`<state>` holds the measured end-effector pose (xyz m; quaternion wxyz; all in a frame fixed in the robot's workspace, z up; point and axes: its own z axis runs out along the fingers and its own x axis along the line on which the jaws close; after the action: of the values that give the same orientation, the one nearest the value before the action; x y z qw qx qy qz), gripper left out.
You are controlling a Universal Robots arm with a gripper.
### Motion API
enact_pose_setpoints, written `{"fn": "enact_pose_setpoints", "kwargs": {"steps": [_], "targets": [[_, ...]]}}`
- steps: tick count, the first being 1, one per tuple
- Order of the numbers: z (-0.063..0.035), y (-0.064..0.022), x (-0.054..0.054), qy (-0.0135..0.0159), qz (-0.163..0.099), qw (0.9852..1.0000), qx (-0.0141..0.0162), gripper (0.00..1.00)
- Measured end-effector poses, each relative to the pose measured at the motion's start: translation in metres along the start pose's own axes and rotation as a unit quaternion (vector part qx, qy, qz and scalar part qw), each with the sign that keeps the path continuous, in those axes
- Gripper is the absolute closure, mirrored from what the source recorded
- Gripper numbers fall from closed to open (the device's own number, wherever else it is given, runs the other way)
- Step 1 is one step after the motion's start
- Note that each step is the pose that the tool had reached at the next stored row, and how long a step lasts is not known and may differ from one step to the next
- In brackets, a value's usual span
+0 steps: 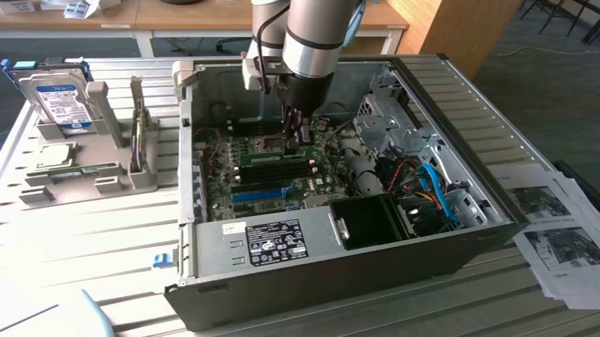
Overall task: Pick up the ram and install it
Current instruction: 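Insert the ram into the slot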
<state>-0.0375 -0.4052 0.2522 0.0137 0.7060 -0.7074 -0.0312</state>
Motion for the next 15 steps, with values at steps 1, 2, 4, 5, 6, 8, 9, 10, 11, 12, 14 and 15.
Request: {"fn": "enact_pose_setpoints", "kwargs": {"steps": [1, 2, 4, 5, 6, 8, 9, 10, 11, 12, 14, 15], "targets": [[0.0, 0.0, 0.0, 0.0, 0.0, 1.0, 0.0, 0.89], [0.0, 0.0, 0.0, 0.0, 0.0, 1.0, 0.0, 0.89], [0.0001, 0.0, 0.0, -0.0001, 0.0, 1.0, 0.0001, 0.89], [0.0001, -0.0001, 0.0, -0.0001, 0.0, 1.0, 0.0, 0.89], [0.0001, -0.0004, 0.0, -0.0001, 0.0, 1.0, 0.0, 0.89], [0.0001, -0.0012, 0.0, -0.0001, 0.0, 1.0, 0.0001, 0.89], [0.0001, -0.0012, 0.0, -0.0001, 0.0, 1.0, 0.0001, 0.89], [0.0, -0.0012, 0.0, -0.0001, 0.0, 1.0, 0.0001, 0.89], [0.0, -0.0012, 0.0, -0.0001, 0.0, 1.0, 0.0001, 0.89], [0.0, -0.0013, 0.0, -0.0001, 0.0, 1.0, 0.0001, 0.89], [0.0, -0.0015, 0.0, -0.0001, 0.0, 1.0, 0.0001, 0.89], [0.0, -0.002, 0.0, -0.0001, 0.0, 1.0, 0.0001, 0.89]]}}
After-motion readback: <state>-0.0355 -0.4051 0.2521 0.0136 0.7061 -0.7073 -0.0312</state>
